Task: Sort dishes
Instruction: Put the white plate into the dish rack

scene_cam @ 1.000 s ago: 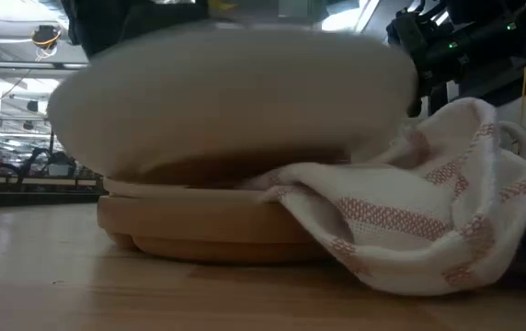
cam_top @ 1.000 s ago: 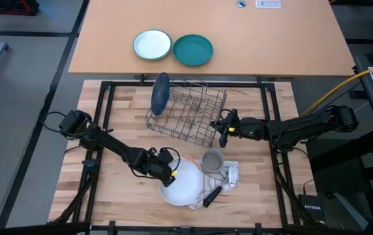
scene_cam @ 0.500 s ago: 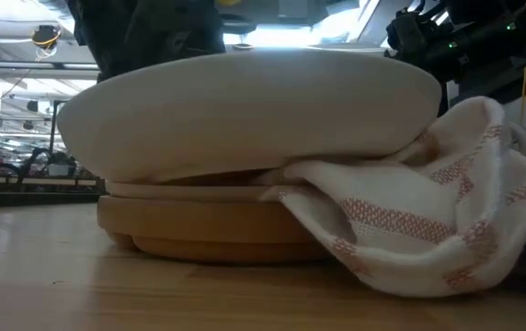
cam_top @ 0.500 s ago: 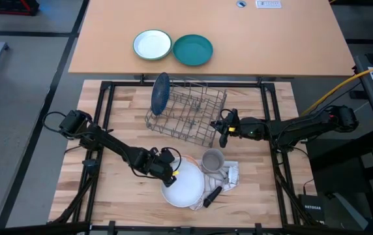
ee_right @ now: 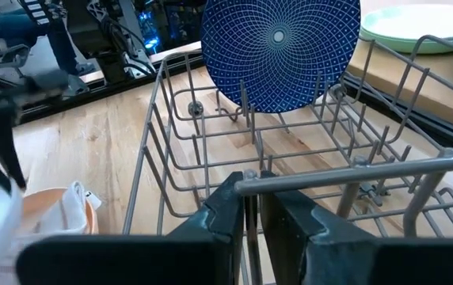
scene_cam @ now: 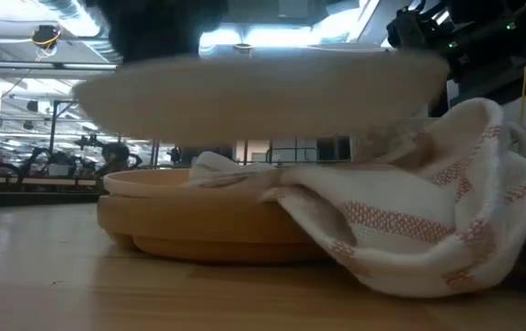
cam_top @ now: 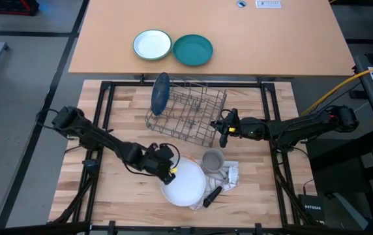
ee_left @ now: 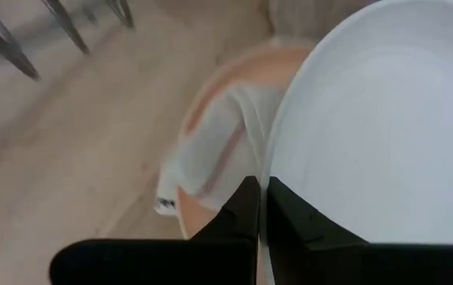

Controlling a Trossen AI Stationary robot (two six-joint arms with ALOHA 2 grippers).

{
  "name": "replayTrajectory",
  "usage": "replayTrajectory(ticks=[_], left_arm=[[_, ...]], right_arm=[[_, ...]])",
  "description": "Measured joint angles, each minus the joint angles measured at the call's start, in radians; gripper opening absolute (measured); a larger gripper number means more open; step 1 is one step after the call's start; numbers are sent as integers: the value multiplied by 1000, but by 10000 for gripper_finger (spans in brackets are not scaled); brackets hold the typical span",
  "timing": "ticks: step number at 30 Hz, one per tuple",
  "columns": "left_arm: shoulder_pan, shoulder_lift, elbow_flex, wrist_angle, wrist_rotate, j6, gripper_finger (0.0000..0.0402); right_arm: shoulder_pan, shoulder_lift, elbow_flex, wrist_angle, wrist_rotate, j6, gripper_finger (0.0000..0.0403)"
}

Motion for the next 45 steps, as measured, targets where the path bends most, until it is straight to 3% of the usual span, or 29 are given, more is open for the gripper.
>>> replayTrajectory(ticks=[9,18,22,27,31,45], left_arm=[[2,-183,1,-101,-229,7,0],[60,-346,3,-104,-689,66,0],[114,-362,3,-104,-894,93,0],[192,-349,3,-104,-1068,105,0],[253,-319,3,-88,-1143,150,0],[378,-178,2,30,-1143,387,0]], right_arm=[[0,-2,0,-1,1,0,46],[0,-2,0,1,1,1,46],[0,-2,0,2,7,2,46],[0,-2,0,1,16,32,46],[0,-2,0,2,-18,65,46],[0,-2,0,20,-196,64,46]])
